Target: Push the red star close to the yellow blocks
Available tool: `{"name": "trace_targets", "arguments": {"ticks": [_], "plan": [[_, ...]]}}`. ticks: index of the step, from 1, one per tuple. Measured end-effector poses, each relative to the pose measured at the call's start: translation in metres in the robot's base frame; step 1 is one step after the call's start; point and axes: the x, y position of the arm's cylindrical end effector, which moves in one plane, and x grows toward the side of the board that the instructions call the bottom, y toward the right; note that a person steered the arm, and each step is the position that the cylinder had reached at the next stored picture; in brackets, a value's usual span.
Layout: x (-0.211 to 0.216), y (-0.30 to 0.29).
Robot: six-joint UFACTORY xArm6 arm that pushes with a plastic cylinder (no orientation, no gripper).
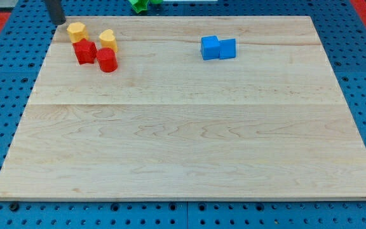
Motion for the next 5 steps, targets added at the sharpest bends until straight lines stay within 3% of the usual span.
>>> {"name": "trace_targets", "arguments": {"ticks": [2,3,4,5], "plan": [[0.015,0.092],[0.039,0.026],[0.087,0.024],[0.096,0.061]]}}
